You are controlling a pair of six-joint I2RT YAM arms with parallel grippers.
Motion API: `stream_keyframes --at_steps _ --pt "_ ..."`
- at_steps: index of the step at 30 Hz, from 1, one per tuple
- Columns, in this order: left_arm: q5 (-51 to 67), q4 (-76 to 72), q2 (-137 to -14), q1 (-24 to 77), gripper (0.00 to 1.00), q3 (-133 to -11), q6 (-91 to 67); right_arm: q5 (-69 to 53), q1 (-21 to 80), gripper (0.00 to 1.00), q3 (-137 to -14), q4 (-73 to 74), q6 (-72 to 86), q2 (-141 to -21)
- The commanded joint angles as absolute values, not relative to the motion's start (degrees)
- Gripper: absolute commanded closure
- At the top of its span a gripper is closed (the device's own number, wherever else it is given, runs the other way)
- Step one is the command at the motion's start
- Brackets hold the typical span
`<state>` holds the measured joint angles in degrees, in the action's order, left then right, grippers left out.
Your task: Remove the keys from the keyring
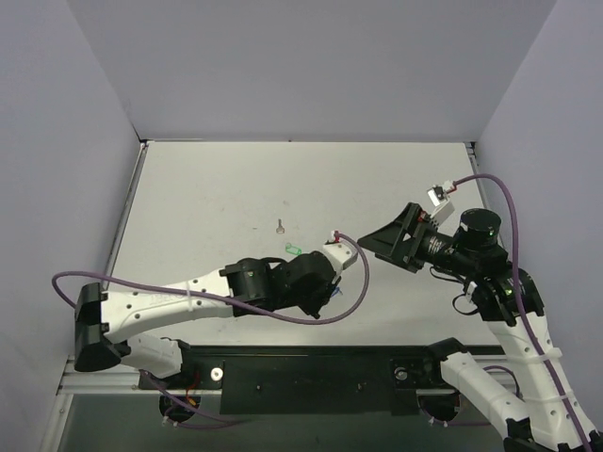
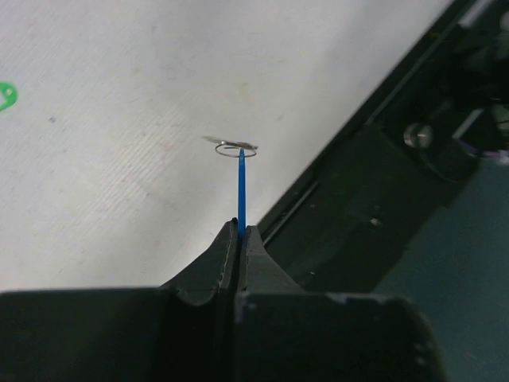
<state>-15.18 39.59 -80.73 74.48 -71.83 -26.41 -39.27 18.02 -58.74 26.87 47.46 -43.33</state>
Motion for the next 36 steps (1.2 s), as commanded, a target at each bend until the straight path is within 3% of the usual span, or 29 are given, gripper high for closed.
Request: stream_keyframes --at_steps 1,15,22,36 --pt "-4.32 34.63 -71.56 76.29 1.0 -76.02 -21.8 -43.24 17.84 0.01 -57.39 12.5 57.46 -44.47" --pt "5.53 34.02 -61.27 76.2 1.0 -81.65 -20.04 -47.46 19.51 0.01 -59.59 -15.34 77.05 -46.14" --pt "8.96 28.93 -58.36 76.29 1.0 -83.58 -20.83 -45.44 29.42 0.06 -60.73 -26.18 81.13 -46.76" --pt "13.62 21.62 -55.99 76.03 1.0 -85.96 -21.27 -37.97 43.5 0.1 -62.4 -34.36 80.6 -49.48"
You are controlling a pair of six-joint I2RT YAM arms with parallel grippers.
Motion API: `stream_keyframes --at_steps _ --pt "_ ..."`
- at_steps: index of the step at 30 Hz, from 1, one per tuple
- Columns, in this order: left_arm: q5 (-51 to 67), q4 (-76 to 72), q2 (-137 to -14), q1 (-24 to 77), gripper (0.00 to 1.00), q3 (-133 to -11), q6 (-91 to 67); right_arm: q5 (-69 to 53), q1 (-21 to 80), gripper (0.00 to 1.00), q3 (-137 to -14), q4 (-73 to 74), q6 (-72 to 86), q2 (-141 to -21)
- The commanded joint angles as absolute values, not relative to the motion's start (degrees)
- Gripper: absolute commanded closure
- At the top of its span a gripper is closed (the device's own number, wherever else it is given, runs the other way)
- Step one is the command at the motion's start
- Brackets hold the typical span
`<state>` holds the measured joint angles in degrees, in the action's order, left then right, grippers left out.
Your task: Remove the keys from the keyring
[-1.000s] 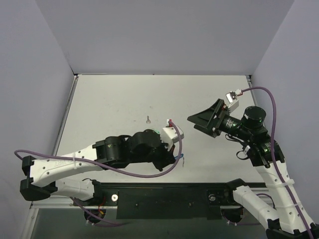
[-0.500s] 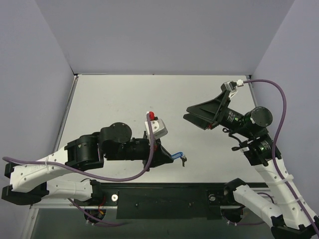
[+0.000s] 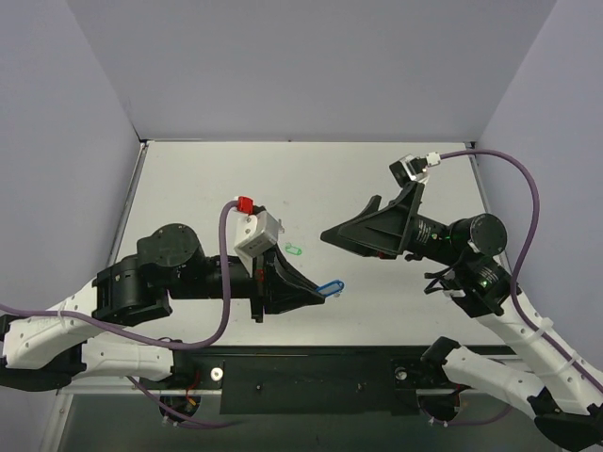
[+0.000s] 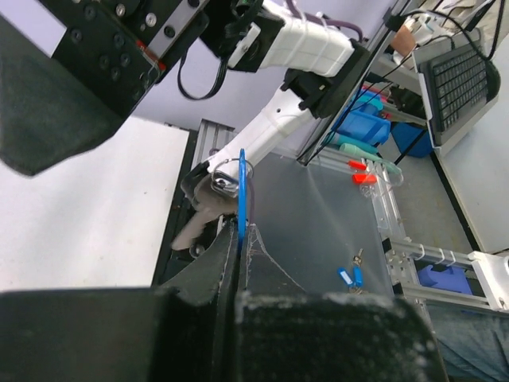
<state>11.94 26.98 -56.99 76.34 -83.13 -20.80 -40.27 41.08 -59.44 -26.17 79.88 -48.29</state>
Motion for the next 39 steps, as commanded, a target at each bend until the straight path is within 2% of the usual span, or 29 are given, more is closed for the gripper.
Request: stream_keyframes --at_steps 1,7,20,39 --pt "13.45 21.36 -55.9 76.11 1.0 -86.13 -21.27 -37.88 44.03 0.1 -62.58 -34.45 80.94 -50.0" --pt "12.39 19.69 -55.2 75.94 1.0 -87.27 -21.53 -37.97 47.19 0.1 -62.84 -42.17 86.12 -52.12" --pt "9.14 22.76 -56.6 73.3 1.0 -90.44 -20.04 -34.81 51.23 0.12 -61.35 -38.06 83.67 -49.4" --pt "18.71 18.64 -58.1 63.46 1.0 -89.82 -24.08 -32.87 54.58 0.14 -58.89 -36.3 81.04 -47.28"
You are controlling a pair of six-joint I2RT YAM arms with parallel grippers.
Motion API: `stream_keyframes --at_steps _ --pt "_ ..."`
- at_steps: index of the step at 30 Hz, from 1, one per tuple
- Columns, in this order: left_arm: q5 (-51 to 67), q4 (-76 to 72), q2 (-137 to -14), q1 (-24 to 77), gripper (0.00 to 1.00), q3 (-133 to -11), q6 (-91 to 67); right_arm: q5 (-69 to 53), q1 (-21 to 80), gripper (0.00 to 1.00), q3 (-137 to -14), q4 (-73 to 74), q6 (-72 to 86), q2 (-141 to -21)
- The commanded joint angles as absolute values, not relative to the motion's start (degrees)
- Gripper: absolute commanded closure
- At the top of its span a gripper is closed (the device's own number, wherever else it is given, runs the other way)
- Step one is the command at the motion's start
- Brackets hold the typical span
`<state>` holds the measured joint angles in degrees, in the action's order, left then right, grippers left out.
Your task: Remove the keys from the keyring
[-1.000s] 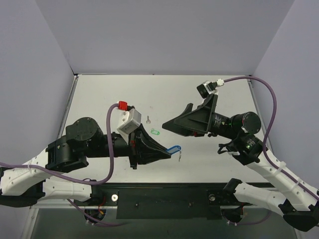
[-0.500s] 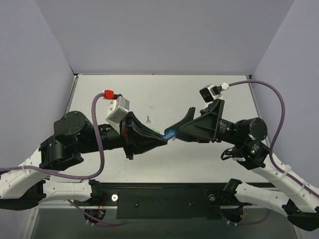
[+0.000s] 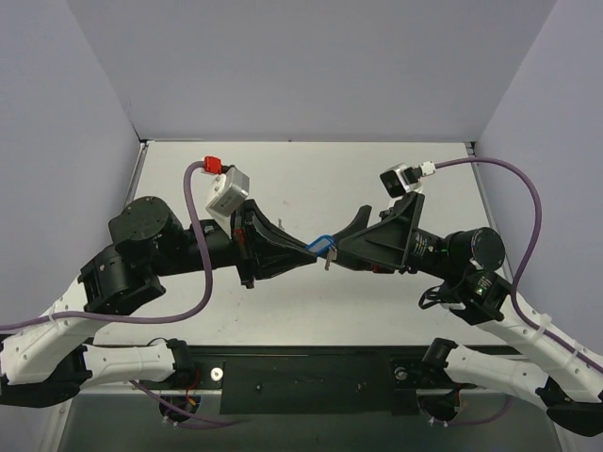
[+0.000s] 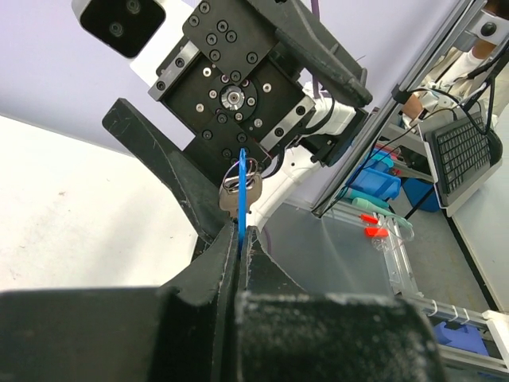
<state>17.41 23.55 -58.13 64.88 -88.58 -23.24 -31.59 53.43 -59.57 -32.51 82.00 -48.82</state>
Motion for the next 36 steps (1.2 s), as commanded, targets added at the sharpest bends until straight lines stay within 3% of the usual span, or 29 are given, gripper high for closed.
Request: stream_keyframes --at_steps 1,23,36 --pt "19.5 18.28 -58.27 63.2 1.0 -89.74 -24.34 -32.78 54.49 0.15 -58.45 -36.82 81.12 -47.29" --pt "29.88 5.28 -58.88 58.27 1.0 -83.76 -31.81 -31.9 55.81 0.16 -58.53 -39.11 82.0 -47.55" --pt "29.8 6.5 -56.78 56.78 1.0 -82.79 -31.55 -31.73 55.72 0.16 -58.36 -35.07 79.54 -46.14"
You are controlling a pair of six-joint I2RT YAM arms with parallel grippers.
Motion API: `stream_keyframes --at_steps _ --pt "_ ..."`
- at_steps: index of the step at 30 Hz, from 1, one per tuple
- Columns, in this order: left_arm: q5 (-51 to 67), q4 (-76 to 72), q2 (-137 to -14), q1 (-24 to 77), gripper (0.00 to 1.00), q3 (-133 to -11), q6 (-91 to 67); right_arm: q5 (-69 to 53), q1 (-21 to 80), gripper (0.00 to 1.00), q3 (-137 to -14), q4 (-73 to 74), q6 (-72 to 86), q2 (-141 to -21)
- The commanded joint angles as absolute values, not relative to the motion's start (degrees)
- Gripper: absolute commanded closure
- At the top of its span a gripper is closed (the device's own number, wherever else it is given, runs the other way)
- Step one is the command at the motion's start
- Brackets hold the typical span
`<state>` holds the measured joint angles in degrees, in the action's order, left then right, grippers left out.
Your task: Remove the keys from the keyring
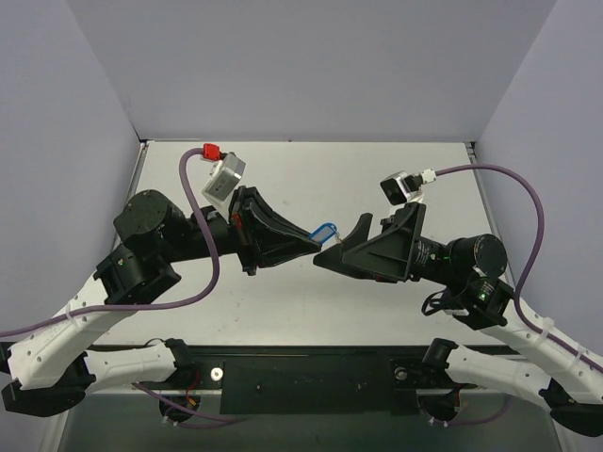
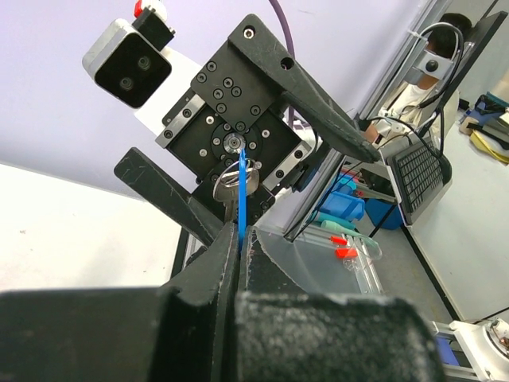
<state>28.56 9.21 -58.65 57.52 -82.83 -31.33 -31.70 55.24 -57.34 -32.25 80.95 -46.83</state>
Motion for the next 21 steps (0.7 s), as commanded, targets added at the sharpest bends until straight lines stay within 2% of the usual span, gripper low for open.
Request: stream_keyframes --at_steps 1,8,21 --pt "29.71 6.85 -56.78 56.69 1.0 -82.79 -31.55 -31.73 55.81 0.16 -58.45 -35.16 79.54 -46.06" --pt "29.97 6.68 -55.55 56.51 1.0 -80.25 -31.46 -31.55 55.81 0.2 -58.71 -34.8 79.37 -46.14" --pt "30.06 5.45 -53.09 56.51 1.0 -77.78 -31.03 -31.11 55.72 0.35 -58.8 -34.37 79.28 -46.41"
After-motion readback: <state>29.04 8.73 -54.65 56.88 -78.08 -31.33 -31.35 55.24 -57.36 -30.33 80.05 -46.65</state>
